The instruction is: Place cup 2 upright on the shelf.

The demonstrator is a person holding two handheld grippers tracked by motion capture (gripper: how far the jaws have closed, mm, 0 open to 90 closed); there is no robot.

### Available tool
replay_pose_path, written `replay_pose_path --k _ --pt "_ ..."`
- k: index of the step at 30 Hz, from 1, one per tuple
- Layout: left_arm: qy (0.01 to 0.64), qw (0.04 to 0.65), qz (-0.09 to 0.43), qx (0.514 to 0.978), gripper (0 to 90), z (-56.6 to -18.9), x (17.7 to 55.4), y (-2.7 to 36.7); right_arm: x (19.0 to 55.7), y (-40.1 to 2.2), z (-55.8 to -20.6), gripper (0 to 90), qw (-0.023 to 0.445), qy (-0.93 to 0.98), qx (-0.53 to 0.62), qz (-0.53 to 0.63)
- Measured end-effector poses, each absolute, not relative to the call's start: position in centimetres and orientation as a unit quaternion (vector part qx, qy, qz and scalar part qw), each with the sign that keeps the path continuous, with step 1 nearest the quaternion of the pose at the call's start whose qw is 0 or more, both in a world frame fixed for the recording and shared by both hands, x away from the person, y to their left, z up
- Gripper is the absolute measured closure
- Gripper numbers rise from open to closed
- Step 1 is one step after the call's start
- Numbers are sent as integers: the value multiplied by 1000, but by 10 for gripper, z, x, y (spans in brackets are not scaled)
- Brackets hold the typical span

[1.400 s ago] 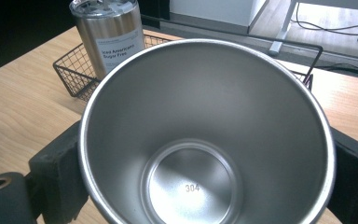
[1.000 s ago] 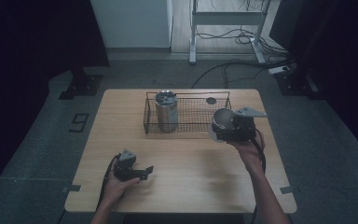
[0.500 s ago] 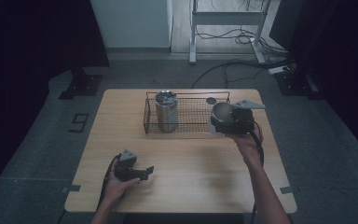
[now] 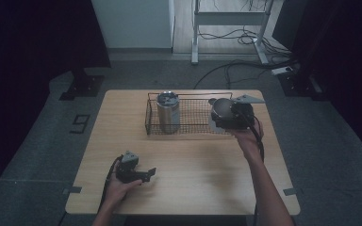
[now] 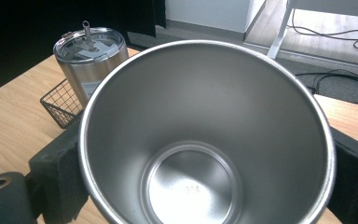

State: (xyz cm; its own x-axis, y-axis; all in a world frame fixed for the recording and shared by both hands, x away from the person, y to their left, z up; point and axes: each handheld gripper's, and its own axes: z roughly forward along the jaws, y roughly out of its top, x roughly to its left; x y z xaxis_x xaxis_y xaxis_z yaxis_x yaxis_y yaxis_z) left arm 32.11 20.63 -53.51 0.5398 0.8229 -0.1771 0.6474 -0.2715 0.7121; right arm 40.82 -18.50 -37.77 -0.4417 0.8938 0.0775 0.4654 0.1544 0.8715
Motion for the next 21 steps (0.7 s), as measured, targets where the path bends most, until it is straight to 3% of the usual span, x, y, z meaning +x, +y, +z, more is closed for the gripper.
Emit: replay_pose_path --k 21 --pt "466 385 112 789 85 -535 321 208 439 -185 -385 68 237 718 487 438"
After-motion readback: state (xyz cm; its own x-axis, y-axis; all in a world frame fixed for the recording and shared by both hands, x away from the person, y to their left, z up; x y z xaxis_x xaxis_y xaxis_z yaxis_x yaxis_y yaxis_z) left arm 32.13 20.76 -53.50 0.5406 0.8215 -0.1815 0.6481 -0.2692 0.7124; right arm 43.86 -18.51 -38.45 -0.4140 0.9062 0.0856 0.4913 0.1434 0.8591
